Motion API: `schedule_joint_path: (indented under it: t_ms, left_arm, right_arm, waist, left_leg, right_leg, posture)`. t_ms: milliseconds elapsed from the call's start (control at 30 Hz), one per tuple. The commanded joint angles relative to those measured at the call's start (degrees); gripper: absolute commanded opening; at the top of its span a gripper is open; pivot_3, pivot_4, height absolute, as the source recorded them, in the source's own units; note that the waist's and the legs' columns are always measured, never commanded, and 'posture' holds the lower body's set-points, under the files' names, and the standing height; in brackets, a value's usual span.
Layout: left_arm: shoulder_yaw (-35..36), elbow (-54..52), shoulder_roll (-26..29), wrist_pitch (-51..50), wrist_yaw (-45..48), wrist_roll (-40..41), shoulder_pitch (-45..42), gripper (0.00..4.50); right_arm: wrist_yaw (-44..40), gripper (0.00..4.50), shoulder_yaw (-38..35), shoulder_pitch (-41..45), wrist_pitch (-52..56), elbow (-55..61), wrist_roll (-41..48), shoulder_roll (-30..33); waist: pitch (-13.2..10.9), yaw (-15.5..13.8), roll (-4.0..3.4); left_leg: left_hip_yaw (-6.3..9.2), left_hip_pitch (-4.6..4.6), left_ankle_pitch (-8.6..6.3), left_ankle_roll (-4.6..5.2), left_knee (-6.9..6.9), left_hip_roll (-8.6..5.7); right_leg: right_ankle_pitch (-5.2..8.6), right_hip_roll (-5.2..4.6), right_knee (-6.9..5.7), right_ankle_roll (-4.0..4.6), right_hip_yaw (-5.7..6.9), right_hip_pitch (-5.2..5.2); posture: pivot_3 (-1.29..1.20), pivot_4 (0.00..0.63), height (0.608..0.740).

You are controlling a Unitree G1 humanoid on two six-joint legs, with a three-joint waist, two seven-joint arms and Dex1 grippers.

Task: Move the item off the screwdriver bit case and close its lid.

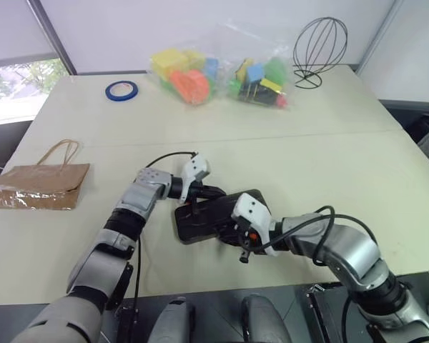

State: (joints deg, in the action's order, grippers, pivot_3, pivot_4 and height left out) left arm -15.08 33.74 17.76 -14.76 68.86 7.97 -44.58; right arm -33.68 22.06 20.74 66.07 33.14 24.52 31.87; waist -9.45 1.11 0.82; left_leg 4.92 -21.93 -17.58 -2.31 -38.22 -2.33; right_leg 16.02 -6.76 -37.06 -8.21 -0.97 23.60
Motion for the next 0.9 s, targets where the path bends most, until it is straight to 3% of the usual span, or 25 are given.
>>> schedule_joint_path:
  t_ms: [33,433,900]
  left_arm:
    - [-1.76,0.33,-0.87,1.31,1.79,-1.03,0.94,0.0]
    - [-4.22,-2.12,-0.46,2.65,4.48,-3.56,5.26,0.0]
    - [-3.13,0.37,-1.03,5.15,3.25,-4.64,4.21,0.0]
  right_arm:
    - [3.31,0.04,0.29,-0.76,-1.28,-0.45,-2.79,-0.39]
    - [5.44,0.04,4.61,2.12,-9.74,-2.83,-12.63,5.54]
    - [1.83,0.04,2.75,3.48,-8.66,-1.41,-10.03,10.01]
  waist:
    - [0.0,-0.05,0.01]
    - [0.03,0.05,0.0]
    - [0.05,-0.44,0.01]
  left_leg:
    - [0.0,0.04,0.0,0.0,0.0,0.0]
    - [0.0,0.48,-0.03,0.06,0.11,0.03]
    - [0.0,0.47,-0.03,0.06,0.07,0.01]
  right_leg:
    - [0.0,0.0,0.01,0.0,0.0,-0.05]
    - [0.01,0.02,0.02,-0.01,-0.03,-0.37]
    - [0.01,0.01,0.08,-0.01,-0.03,-0.47]
  posture:
    - [0.0,0.15,0.74]
    - [0.0,0.15,0.74]
    - [0.0,0.15,0.74]
